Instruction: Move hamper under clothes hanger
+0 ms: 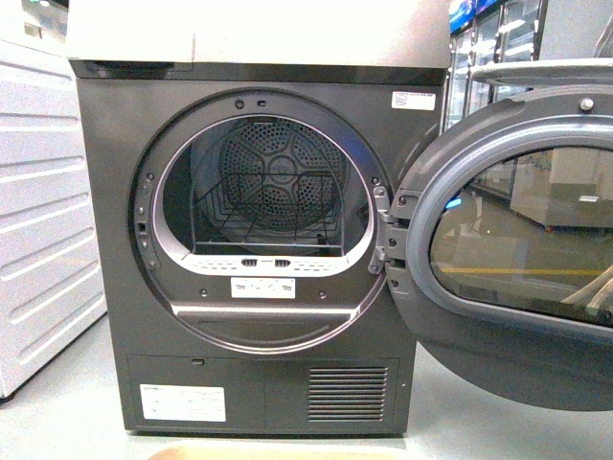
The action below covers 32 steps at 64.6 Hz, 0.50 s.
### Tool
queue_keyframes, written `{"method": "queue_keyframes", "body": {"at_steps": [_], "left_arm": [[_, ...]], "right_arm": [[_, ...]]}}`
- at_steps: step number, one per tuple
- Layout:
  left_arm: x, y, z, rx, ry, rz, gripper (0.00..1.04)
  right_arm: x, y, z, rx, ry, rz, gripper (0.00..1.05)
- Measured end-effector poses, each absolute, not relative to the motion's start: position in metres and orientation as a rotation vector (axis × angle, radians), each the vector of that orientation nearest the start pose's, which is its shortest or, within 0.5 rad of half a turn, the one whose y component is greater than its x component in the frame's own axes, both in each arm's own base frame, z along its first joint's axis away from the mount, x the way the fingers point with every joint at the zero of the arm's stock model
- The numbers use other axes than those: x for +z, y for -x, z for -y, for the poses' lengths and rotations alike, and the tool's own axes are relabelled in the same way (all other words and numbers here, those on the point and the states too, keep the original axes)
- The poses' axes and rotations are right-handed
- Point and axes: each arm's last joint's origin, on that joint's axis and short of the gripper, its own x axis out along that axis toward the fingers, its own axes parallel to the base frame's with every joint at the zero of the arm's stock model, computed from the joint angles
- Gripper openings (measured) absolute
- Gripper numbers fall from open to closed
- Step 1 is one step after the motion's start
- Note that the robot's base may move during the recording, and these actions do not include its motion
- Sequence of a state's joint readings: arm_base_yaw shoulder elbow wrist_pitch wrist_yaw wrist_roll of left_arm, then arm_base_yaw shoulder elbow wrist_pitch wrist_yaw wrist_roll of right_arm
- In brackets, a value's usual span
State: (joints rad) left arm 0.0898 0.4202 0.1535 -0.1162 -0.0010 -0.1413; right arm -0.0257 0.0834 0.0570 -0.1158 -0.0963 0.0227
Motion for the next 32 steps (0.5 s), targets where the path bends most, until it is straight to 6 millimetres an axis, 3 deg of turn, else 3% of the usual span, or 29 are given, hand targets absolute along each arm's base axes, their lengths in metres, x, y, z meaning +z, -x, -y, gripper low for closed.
{"method": "queue_keyframes", "body": {"at_steps": [7,14,32], "left_arm": [[0.180,-0.172,-0.027,0.161,0.135,-0.402,0.98],[0.173,-0.214,-0.034,0.151,0.123,-0.463,0.98],[0.146,-0.291,-0.008,0.088,-0.011,-0.610,0.98]], "right_arm": [[0.180,-0.131,0.001,0.106,-0.095,-0.317,0.97],[0.180,-0.162,-0.001,0.110,-0.115,-0.392,0.97],[0.150,-0.234,-0.013,0.082,-0.133,-0.624,0.97]]}}
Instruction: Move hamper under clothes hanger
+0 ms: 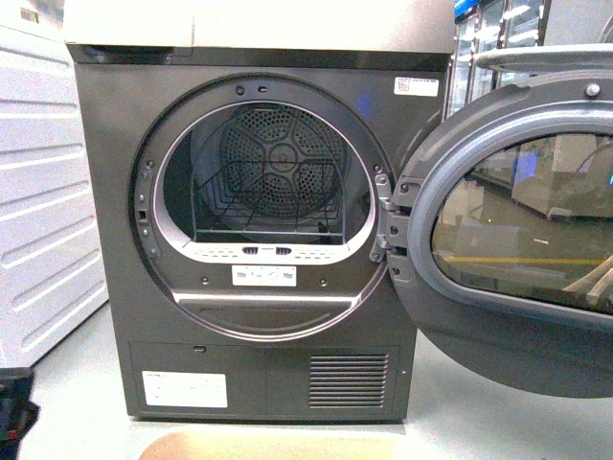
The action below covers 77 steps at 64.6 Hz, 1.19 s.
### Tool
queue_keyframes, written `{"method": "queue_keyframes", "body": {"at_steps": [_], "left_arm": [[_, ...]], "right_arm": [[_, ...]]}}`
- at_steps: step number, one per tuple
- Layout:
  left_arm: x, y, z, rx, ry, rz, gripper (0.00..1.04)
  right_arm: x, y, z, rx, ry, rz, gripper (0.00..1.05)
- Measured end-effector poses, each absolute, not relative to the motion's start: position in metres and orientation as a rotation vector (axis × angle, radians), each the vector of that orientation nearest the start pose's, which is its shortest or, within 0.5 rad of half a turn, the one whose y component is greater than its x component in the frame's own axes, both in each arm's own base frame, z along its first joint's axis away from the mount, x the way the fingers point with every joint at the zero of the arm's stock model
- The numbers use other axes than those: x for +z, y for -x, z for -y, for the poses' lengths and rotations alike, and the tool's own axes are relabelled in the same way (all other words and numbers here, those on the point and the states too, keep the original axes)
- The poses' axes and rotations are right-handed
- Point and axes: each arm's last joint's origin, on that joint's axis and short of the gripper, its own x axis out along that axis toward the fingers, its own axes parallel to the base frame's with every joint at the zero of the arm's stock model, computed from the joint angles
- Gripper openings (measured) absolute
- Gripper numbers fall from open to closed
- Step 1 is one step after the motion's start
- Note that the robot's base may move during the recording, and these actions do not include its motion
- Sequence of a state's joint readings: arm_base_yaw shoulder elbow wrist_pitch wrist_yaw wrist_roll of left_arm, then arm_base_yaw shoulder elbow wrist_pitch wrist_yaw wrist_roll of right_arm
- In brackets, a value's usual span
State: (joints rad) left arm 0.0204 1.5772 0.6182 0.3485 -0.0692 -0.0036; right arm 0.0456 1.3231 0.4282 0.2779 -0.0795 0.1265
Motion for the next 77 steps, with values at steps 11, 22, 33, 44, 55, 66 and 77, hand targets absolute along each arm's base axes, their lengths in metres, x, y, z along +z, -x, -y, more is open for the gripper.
{"method": "queue_keyframes", "body": {"at_steps": [11,22,33,44,55,66,77], "left_arm": [[0.124,-0.323,0.004,0.102,-0.075,-0.673,0.98],[0.091,-0.336,0.005,0.110,-0.093,-0.754,0.98],[0.072,-0.343,0.008,0.085,-0.082,-0.774,0.98],[0.065,-0.351,0.015,0.067,-0.066,-0.775,0.98],[0.051,-0.359,0.018,0.067,-0.051,-0.790,0.98],[0.046,-0.365,0.019,0.082,-0.043,-0.805,0.98],[0.042,-0.375,0.019,0.097,-0.034,-0.824,0.98]], "right_arm": [[0.133,-0.266,-0.019,0.055,-0.134,-0.700,0.97],[0.109,-0.290,-0.028,0.045,-0.108,-0.770,0.97],[0.086,-0.307,-0.037,0.040,-0.076,-0.828,0.97],[0.067,-0.319,-0.048,0.055,-0.023,-0.869,0.97],[0.054,-0.333,-0.059,0.067,0.003,-0.909,0.97],[0.048,-0.346,-0.070,0.070,0.025,-0.929,0.97],[0.040,-0.353,-0.083,0.081,0.051,-0.945,0.97]]}}
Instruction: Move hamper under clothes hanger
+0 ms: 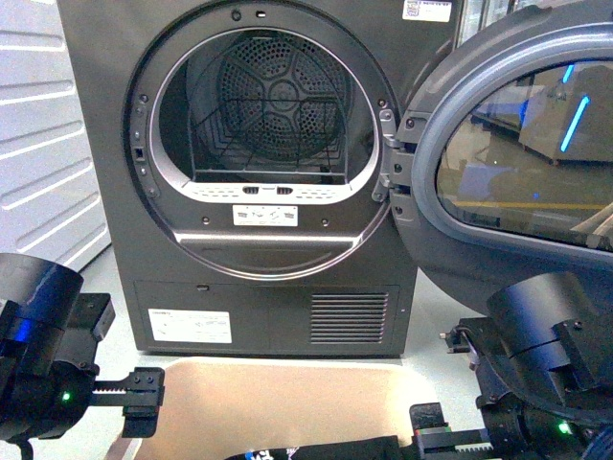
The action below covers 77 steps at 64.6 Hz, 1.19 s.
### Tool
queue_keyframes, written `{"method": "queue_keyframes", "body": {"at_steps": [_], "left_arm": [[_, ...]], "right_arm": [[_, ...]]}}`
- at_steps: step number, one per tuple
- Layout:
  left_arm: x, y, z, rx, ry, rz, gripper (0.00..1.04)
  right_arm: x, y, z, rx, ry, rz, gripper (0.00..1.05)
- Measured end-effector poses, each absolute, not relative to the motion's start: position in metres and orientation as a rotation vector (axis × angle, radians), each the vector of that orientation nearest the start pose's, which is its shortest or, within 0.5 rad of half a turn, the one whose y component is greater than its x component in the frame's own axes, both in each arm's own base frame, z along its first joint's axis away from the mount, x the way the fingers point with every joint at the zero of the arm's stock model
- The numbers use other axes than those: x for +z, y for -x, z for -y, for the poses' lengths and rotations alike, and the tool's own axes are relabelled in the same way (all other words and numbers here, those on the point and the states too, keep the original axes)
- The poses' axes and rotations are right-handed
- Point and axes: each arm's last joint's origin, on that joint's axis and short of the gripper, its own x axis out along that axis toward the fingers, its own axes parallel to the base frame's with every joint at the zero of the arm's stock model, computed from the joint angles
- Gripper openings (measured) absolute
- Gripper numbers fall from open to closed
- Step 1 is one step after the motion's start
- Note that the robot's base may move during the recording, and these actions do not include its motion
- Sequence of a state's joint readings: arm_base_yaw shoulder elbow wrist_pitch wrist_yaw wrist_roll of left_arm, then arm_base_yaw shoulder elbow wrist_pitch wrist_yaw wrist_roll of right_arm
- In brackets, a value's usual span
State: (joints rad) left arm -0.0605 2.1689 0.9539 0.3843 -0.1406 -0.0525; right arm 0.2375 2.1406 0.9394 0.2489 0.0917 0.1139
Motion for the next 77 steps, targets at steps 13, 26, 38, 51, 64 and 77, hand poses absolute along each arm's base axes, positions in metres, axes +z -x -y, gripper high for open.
{"method": "queue_keyframes", "body": {"at_steps": [13,26,38,51,64,77], "left_arm": [[0.034,-0.385,0.019,0.112,-0.040,-0.839,0.98],[0.025,-0.391,0.023,0.096,-0.047,-0.856,0.98],[0.008,-0.393,0.026,0.086,-0.050,-0.888,0.98],[-0.011,-0.397,0.026,0.074,-0.049,-0.937,0.98],[-0.018,-0.402,0.027,0.058,-0.040,-0.964,0.98],[-0.026,-0.406,0.027,0.049,-0.036,-1.002,0.98]], "right_arm": [[0.029,-0.355,-0.087,0.078,0.069,-0.969,0.97],[0.021,-0.358,-0.084,0.067,0.072,-0.982,0.97],[0.007,-0.360,-0.082,0.054,0.079,-1.008,0.97],[-0.011,-0.363,-0.082,0.051,0.085,-1.037,0.97],[-0.018,-0.368,-0.083,0.052,0.084,-1.043,0.97],[-0.028,-0.371,-0.083,0.053,0.084,-1.065,0.97]]}}
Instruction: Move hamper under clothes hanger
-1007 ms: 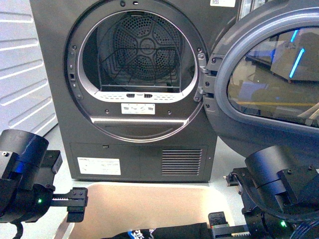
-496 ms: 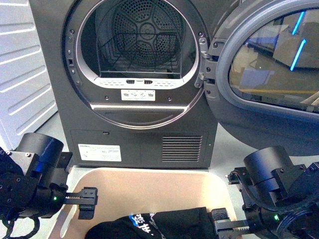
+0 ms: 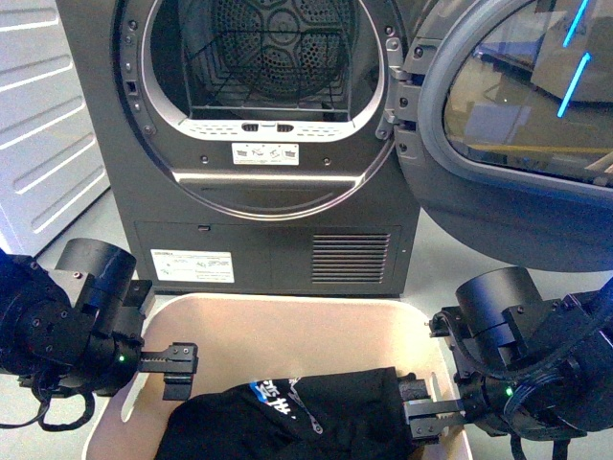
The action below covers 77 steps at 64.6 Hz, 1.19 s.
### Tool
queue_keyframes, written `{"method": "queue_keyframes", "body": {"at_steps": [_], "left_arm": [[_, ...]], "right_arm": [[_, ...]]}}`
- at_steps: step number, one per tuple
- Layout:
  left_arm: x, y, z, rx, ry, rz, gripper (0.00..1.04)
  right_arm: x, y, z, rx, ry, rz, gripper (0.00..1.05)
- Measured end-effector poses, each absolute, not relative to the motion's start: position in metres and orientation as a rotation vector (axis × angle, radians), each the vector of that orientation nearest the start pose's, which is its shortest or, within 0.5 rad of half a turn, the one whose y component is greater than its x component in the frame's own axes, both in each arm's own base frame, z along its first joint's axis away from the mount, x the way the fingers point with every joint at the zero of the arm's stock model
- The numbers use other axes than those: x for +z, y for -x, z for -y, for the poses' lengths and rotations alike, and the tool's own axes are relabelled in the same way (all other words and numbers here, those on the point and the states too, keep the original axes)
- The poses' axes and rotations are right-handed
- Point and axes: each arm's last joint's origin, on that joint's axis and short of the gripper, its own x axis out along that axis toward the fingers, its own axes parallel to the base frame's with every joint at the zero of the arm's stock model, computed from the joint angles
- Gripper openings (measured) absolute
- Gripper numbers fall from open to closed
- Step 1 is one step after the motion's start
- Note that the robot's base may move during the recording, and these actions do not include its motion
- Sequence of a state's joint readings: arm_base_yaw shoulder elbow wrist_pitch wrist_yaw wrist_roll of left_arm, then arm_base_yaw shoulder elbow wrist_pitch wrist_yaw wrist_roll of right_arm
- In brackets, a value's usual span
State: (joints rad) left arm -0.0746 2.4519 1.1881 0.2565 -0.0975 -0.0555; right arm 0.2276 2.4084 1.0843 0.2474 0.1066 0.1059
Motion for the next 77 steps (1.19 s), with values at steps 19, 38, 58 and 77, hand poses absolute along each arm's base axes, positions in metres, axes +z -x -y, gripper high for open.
{"method": "queue_keyframes", "body": {"at_steps": [19,38,58,77], "left_arm": [[-0.028,-0.410,0.029,0.039,-0.040,-1.033,0.73],[-0.028,-0.411,0.031,0.029,-0.062,-1.024,0.14],[-0.021,-0.408,0.043,0.000,-0.075,-1.016,0.04],[0.020,-0.408,0.047,-0.003,-0.072,-0.950,0.04]], "right_arm": [[-0.035,-0.373,-0.081,0.049,0.083,-1.099,0.71],[-0.038,-0.373,-0.084,0.092,0.041,-1.108,0.13],[-0.025,-0.373,-0.083,0.066,0.023,-1.082,0.05],[0.011,-0.373,-0.080,0.063,0.026,-1.017,0.05]]}}
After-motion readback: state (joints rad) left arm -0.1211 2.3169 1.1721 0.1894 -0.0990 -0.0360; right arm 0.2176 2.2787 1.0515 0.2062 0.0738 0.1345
